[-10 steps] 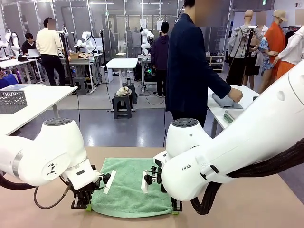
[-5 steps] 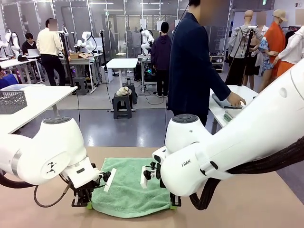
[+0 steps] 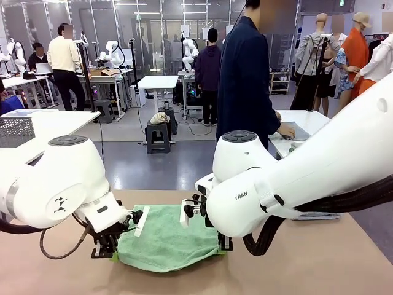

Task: Fold the towels and place them in the basket.
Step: When a person lays out a Towel with hook on the table, fold it in half twice.

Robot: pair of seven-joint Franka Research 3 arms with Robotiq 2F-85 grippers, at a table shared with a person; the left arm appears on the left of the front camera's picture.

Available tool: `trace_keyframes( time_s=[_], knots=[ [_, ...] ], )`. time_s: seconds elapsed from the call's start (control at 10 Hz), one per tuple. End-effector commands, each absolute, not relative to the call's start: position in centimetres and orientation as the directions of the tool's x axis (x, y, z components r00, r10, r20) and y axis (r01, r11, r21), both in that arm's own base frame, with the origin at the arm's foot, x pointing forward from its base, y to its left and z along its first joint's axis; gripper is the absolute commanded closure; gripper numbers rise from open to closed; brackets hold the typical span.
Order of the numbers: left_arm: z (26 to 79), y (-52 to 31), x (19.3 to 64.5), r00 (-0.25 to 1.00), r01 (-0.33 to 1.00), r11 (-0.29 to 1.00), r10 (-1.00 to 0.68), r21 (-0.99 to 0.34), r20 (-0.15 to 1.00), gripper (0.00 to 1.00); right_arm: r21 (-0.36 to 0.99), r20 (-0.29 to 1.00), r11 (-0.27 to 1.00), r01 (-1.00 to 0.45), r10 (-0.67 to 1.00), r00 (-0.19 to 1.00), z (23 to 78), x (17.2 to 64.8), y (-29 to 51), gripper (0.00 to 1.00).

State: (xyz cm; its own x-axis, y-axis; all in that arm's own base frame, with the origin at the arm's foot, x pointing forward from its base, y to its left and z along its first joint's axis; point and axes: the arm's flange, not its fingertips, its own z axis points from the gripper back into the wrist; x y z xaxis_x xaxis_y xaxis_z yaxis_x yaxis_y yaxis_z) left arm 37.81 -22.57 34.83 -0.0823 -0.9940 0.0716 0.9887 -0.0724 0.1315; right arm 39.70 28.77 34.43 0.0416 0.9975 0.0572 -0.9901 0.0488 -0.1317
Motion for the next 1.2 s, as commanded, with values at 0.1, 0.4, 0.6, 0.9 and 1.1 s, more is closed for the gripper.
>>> trace_keyframes(
  time_s=[0.1,0.4,0.6,0.9,1.1],
  knots=[
    [36.3,-23.3,41.2,-0.095,0.983,-0.077,-0.99,0.167,0.103,0.95,-0.149,0.061,0.009,-0.989,0.998,0.0,35.0,43.0,28.9,0.93],
    [36.9,-23.1,45.9,-0.06,0.987,-0.048,-0.995,0.151,0.074,0.95,-0.137,0.067,0.025,-0.99,0.998,0.016,35.1,47.3,28.8,0.93],
    [36.7,-22.9,48.5,-0.034,0.989,-0.026,-0.998,0.145,0.051,0.95,-0.145,0.06,0.015,-0.989,0.998,0.006,35.4,49.8,28.7,0.93],
    [36.7,-23.3,52.4,-0.038,0.991,-0.033,-0.999,0.132,0.036,0.95,-0.16,0.047,0.011,-0.987,0.999,0.004,36.1,53.7,28.9,0.93],
    [36.6,-24.1,55.1,-0.032,0.99,-0.027,-0.999,0.139,0.03,0.95,-0.165,0.037,0.027,-0.986,0.999,0.021,36.0,55.6,29.1,0.93]
  ],
)
